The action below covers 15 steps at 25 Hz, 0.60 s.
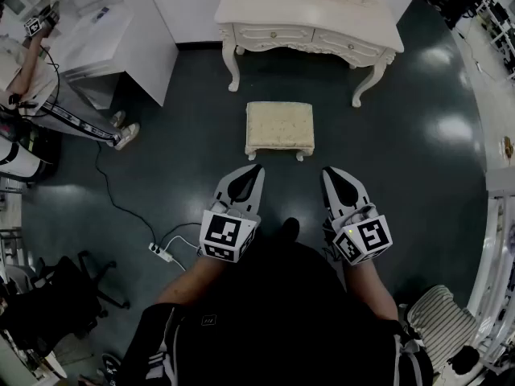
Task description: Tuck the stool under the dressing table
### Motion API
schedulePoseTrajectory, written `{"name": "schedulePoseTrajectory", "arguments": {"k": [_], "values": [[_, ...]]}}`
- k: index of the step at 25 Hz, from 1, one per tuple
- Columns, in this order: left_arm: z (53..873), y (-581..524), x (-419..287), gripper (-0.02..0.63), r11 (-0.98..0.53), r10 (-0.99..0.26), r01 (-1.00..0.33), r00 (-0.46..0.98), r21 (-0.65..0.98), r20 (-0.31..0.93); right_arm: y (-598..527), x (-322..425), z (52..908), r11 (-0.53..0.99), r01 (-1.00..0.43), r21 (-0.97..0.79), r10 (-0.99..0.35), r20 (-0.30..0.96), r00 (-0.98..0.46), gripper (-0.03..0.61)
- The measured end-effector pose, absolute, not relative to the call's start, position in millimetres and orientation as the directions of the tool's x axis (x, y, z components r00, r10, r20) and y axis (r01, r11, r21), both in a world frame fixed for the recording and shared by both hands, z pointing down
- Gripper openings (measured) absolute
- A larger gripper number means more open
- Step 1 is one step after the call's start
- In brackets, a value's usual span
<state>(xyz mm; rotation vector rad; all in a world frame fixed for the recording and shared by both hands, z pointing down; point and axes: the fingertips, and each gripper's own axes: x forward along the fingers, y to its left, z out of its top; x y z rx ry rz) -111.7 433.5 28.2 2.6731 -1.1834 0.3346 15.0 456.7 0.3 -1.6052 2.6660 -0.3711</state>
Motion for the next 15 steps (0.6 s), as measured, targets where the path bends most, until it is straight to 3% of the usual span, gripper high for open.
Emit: {"name": "schedulePoseTrajectory", "arguments": {"k": [15], "values": [[30,435,-79,0.005,-0.666,-0.694,-0.741,0.658,0.086,0.291,460,55,0,0.393,-0.881,-0.263,-0.902,0.074,-0.424,0.020]]}}
